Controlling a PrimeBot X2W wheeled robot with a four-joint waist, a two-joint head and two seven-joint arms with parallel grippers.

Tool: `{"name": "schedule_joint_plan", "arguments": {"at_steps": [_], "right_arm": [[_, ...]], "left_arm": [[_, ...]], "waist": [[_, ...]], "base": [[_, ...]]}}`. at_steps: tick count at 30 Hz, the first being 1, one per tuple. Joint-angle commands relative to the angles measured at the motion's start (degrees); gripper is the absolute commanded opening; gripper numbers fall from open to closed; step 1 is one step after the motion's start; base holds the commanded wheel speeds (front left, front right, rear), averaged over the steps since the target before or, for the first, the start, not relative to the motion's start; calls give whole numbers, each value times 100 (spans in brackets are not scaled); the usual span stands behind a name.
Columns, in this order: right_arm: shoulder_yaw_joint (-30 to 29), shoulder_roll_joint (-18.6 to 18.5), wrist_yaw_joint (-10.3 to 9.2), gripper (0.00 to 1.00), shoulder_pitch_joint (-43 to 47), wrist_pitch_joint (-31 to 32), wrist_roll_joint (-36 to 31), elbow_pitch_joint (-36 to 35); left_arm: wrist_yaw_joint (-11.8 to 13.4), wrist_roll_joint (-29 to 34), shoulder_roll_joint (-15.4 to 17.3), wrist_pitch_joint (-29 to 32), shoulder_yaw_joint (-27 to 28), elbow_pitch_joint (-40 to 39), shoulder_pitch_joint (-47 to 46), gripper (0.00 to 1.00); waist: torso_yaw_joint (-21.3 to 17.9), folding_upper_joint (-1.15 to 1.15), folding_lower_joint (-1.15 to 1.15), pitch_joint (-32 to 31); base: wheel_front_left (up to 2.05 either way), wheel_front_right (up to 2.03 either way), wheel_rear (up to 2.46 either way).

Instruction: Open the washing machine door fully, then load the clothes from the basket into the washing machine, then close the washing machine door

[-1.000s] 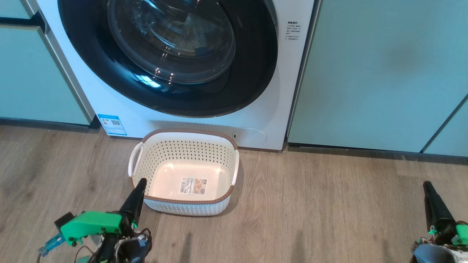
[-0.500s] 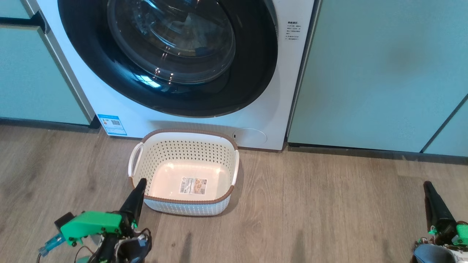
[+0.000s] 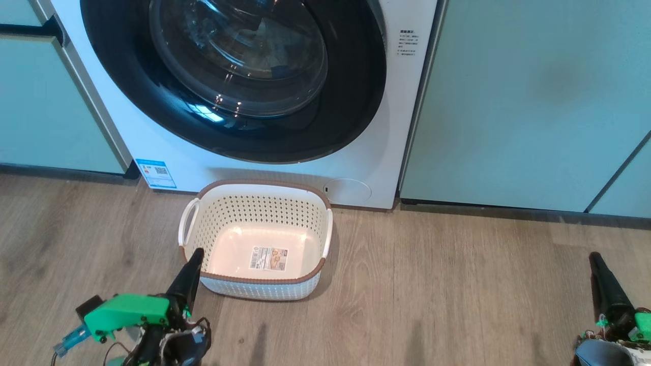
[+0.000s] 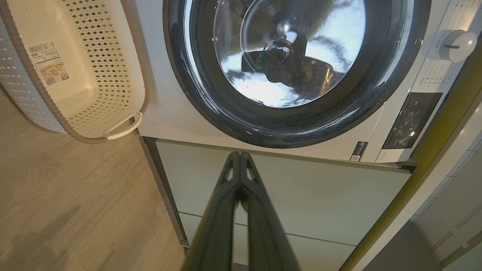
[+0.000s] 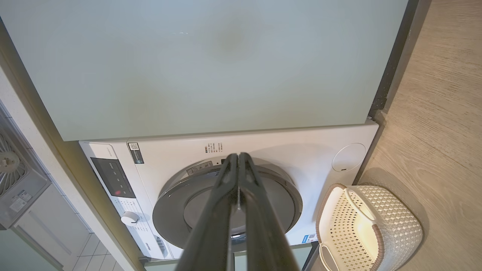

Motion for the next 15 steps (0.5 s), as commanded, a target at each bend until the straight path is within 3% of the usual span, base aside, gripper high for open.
{"name": "schedule_joint_plan", "arguments": {"at_steps": [1, 15], "right_arm": [[97, -33, -16, 0, -322, 48, -66, -182], [88, -26, -16, 0, -323, 56, -73, -182]], "left_arm": [[-51, -30, 37, 37, 174, -159, -323, 0], [-51, -30, 37, 36, 174, -159, -323, 0]], "waist": [[0, 0, 0, 0], [0, 0, 0, 0]], "base": [[0, 0, 0], [0, 0, 0]]}}
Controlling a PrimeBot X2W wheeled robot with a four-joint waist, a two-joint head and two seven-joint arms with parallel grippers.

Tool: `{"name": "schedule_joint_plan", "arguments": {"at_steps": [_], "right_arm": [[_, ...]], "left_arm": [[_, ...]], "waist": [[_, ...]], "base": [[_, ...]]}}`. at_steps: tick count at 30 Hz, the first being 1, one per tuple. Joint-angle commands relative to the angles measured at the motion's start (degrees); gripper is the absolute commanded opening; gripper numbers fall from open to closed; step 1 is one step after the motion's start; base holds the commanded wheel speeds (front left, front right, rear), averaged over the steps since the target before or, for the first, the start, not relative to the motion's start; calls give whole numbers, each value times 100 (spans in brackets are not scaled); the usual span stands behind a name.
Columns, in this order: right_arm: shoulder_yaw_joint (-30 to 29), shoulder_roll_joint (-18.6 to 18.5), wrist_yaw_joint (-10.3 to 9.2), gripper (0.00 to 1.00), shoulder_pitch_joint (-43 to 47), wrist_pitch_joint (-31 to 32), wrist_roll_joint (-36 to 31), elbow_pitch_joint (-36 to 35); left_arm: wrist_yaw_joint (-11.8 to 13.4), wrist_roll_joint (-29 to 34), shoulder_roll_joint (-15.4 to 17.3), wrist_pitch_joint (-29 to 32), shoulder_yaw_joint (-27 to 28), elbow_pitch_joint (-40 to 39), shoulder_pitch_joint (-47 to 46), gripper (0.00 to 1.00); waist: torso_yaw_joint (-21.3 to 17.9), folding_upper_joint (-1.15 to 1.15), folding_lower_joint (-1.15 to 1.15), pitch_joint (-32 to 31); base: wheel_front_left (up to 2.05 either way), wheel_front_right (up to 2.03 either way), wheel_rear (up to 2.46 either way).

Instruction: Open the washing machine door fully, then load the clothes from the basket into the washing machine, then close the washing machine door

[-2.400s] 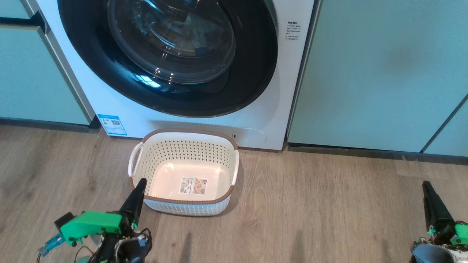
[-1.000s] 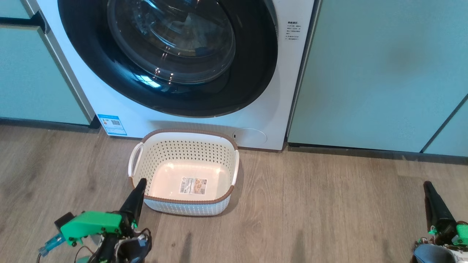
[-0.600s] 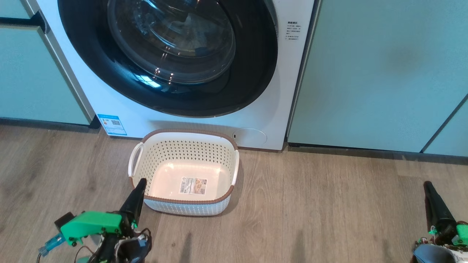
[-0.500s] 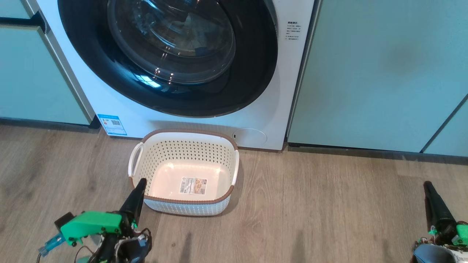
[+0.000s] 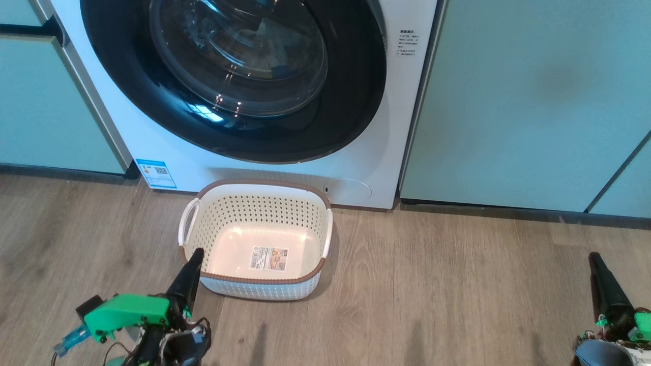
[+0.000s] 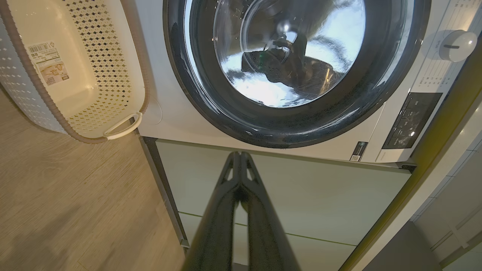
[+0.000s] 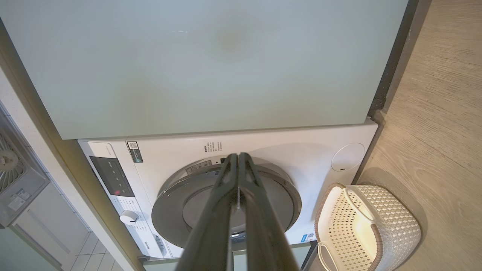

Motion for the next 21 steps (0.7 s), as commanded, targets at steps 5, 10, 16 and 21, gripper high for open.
{"name": "schedule_joint_plan", "arguments": {"at_steps": [5, 10, 16, 21], "right_arm": [[89, -28, -16, 0, -323, 34, -33, -182], [87, -26, -16, 0, -323, 36, -35, -182], [83, -23, -16, 0, -324, 39, -38, -181], [81, -22, -16, 0, -324, 41, -40, -181]], "left_arm": [[-52, -30, 37, 36, 174, -159, -323, 0], [-52, -30, 37, 36, 174, -159, -323, 0], [-52, -30, 37, 36, 173, -160, -323, 0], [-52, -30, 37, 36, 173, -160, -323, 0]], "waist": [[0, 0, 0, 0], [0, 0, 0, 0], [0, 0, 0, 0], [0, 0, 0, 0]], "base": [[0, 0, 0], [0, 0, 0], [0, 0, 0], [0, 0, 0]]}}
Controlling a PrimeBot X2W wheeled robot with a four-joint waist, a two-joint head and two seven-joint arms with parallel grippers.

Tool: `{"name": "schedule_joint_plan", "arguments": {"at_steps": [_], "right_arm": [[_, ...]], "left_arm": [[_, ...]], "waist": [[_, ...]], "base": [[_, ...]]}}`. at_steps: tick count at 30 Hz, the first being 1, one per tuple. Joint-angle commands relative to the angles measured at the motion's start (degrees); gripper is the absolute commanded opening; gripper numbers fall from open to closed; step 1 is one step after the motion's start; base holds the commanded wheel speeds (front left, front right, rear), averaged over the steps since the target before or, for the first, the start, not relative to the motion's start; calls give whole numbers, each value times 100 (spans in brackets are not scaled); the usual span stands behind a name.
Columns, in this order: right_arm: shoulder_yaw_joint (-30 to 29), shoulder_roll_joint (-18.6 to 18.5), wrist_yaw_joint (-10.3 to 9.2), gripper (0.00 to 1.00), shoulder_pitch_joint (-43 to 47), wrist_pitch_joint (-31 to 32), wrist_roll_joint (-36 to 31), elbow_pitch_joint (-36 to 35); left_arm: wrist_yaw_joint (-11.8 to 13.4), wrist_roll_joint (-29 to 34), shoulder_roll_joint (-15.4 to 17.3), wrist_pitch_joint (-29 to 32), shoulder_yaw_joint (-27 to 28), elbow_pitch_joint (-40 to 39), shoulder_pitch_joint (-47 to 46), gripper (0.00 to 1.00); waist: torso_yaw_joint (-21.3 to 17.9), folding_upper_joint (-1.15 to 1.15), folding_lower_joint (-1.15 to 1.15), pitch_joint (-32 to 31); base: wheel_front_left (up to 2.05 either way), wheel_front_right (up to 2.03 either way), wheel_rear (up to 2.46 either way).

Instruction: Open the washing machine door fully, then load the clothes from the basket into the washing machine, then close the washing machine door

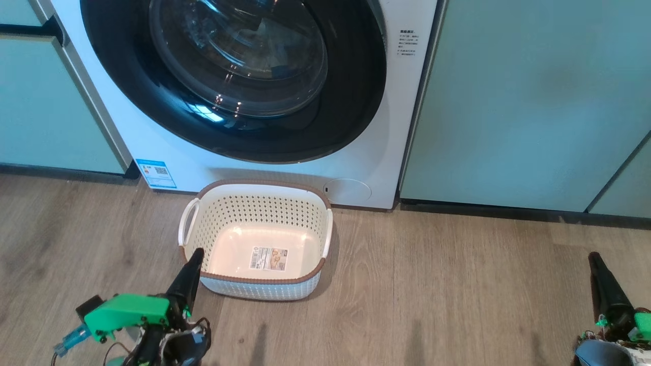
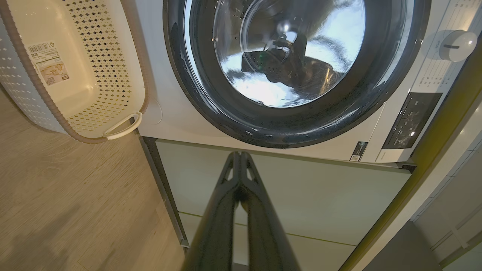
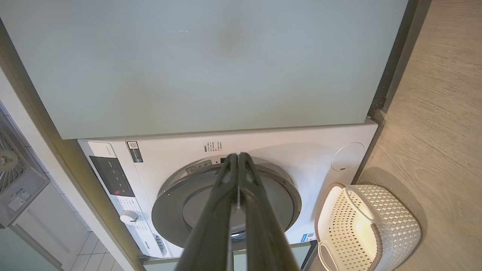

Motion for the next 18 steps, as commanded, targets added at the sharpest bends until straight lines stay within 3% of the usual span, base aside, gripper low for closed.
{"name": "schedule_joint_plan", "arguments": {"at_steps": [1, 18], "right_arm": [[89, -25, -16, 0, -324, 23, -37, -181], [83, -21, -16, 0, -324, 28, -42, -181]], "left_arm": [[-51, -31, 37, 36, 173, -160, -323, 0], [-51, -31, 37, 36, 173, -160, -323, 0]], "waist": [[0, 0, 0, 0], [0, 0, 0, 0]], "base": [[0, 0, 0], [0, 0, 0]]}}
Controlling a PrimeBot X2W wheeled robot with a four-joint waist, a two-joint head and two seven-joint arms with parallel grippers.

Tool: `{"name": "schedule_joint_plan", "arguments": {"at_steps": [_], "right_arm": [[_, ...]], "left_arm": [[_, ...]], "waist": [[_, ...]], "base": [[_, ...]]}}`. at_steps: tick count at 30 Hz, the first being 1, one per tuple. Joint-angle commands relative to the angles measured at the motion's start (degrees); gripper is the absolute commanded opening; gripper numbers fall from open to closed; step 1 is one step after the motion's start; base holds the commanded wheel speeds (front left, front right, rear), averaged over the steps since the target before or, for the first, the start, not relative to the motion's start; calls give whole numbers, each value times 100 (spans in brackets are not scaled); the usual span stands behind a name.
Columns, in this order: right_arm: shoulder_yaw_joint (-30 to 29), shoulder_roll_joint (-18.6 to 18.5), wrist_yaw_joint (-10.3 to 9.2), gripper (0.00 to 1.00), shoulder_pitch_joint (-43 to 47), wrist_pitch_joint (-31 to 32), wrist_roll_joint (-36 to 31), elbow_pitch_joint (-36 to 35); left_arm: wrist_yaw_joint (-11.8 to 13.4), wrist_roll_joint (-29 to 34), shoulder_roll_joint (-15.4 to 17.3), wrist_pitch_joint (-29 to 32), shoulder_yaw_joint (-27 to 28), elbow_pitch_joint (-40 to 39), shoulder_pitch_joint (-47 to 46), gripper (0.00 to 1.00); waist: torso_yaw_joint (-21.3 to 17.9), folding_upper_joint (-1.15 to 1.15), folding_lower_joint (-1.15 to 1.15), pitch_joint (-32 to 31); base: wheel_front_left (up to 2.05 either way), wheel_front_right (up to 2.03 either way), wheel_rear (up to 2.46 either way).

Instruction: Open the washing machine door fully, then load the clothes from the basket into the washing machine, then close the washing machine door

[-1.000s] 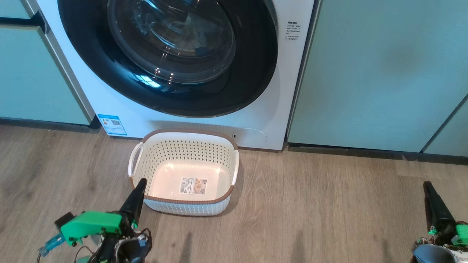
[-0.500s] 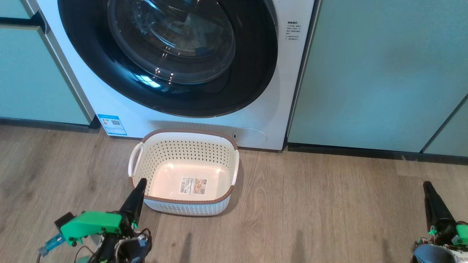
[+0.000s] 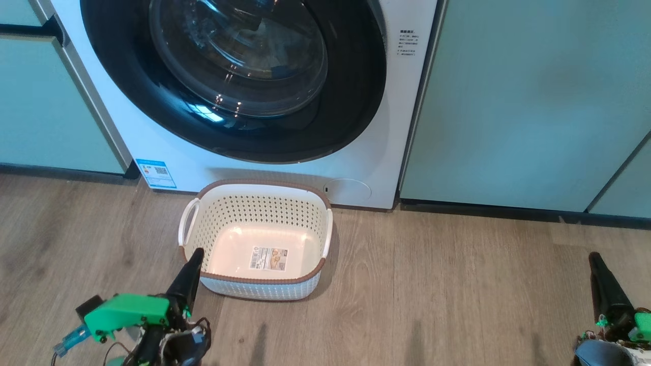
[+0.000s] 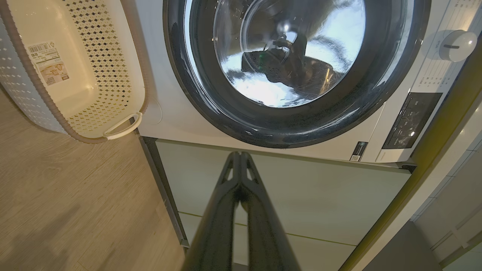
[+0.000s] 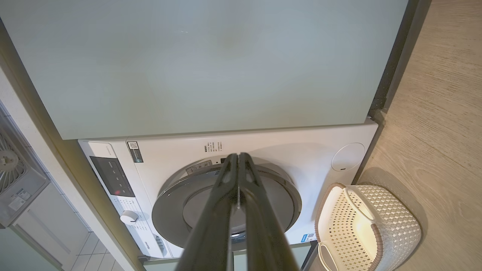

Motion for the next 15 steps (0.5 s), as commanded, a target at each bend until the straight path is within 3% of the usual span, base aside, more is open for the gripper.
{"name": "schedule_joint_plan", "arguments": {"at_steps": [1, 15], "right_arm": [[91, -24, -16, 0, -324, 29, -41, -181], [86, -21, -16, 0, -325, 32, -45, -181]], "left_arm": [[-51, -31, 37, 36, 173, -160, -323, 0], [-51, -31, 37, 36, 173, -160, -323, 0]], "waist": [[0, 0, 0, 0], [0, 0, 0, 0]], "base": [[0, 0, 0], [0, 0, 0]]}}
